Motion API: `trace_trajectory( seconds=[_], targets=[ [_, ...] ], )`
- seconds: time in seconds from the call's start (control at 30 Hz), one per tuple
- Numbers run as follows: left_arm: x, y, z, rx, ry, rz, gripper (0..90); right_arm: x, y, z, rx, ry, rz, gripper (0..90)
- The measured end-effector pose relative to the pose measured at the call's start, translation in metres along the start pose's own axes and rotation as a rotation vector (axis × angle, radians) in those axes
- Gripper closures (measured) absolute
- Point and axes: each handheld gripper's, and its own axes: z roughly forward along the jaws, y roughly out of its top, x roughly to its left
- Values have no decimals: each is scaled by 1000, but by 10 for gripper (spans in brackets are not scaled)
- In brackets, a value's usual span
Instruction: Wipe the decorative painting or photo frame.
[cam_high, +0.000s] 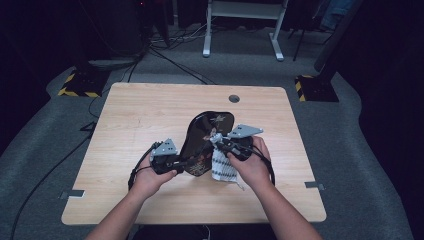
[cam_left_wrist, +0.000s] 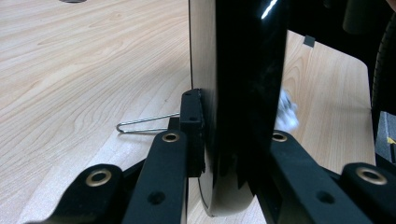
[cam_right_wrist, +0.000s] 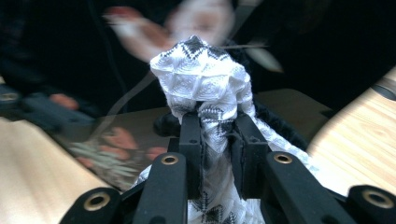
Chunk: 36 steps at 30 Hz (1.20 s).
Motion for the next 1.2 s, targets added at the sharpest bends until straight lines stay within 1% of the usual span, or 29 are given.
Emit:
trace_trajectory(
  seconds=[0.1,0.2,0.3,0.33,0.37,0.4,0.43,0.47,0.6,0.7,0.8,0.87,0.9,0.97,1.07,1.2],
  targets=[
    [0,0,0,0,0,-1,791,13,1,3,-1,32,-23,770],
    [0,0,0,0,1,-1,793,22,2,5,6,56,-49,770],
    [0,0,0,1,-1,-1,795,22,3,5,6,63,-49,774],
    [0,0,0,0,0,0,795,20,2,5,2,68,-38,775],
    [0,0,0,1,-1,0,795,17,2,4,0,63,-28,777],
    [0,0,0,1,-2,0,795,9,1,2,-2,41,-8,777],
    [0,0,0,1,-4,-1,795,9,1,2,-2,41,-8,777],
    [0,0,0,1,-4,-1,795,6,0,1,-1,33,-3,777],
    [0,0,0,2,-4,2,793,-15,-4,-3,-4,-20,47,777],
    [1,0,0,2,-5,2,792,-28,-6,-6,-5,-52,78,776],
    [1,0,0,3,-6,2,794,-36,-8,-9,-8,-81,92,776],
    [1,1,0,3,-6,4,794,-38,-9,-10,-13,-83,102,776],
    [1,1,0,4,-6,2,794,-38,-9,-10,-13,-83,104,776],
    [1,1,0,4,-7,1,794,-34,-8,-9,-7,-89,92,776],
    [1,1,0,7,-9,-2,792,-23,-7,-5,1,-62,68,775],
    [0,1,-1,10,-6,-3,791,-4,-4,-1,8,-27,22,770]
  ],
)
